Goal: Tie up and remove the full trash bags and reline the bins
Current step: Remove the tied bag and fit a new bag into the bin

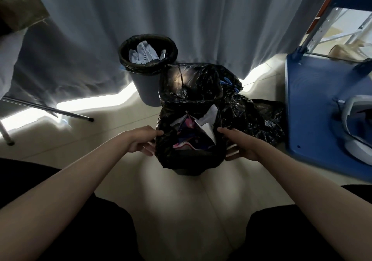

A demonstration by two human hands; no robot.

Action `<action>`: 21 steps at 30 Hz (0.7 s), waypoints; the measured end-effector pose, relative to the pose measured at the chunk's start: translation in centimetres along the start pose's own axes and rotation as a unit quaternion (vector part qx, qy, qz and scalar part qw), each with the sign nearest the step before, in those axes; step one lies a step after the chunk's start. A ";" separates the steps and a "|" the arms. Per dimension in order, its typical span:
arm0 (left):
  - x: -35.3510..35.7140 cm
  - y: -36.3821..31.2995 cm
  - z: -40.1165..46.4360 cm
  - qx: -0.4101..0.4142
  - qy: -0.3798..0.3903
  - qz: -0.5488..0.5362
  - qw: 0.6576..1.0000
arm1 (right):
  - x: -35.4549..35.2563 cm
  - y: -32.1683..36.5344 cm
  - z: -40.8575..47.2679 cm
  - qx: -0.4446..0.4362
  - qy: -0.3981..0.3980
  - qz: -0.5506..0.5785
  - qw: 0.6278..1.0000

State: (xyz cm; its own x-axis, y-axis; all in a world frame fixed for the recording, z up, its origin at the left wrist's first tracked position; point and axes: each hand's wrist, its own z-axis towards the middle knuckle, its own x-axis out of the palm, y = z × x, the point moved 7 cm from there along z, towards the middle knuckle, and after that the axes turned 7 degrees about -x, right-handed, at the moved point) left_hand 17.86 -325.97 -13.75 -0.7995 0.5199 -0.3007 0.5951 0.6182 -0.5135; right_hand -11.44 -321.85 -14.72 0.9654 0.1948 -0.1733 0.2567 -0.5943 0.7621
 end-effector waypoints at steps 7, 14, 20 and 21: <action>0.8 2.0 -0.8 -0.045 0.053 -0.089 0.994 | 0.2 -1.5 -1.9 0.050 0.053 0.074 0.995; 0.5 2.3 -1.2 -0.049 0.089 -0.101 0.990 | 0.5 -1.2 -2.7 0.044 0.078 0.082 0.993; -0.2 2.3 -1.7 -0.043 0.084 -0.104 0.990 | 0.6 -1.3 -3.0 0.055 0.088 0.094 0.990; -0.3 2.3 -1.7 -0.045 0.080 -0.097 0.991 | 0.6 -1.3 -3.0 0.055 0.091 0.098 0.990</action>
State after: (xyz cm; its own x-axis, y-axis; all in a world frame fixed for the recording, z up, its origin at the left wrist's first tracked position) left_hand 19.63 -323.68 -13.51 -0.8809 0.4684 -0.0682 0.4419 0.7622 -0.4731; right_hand -11.34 -318.61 -13.89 0.9756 0.1991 0.0931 0.0794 -0.7141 0.6955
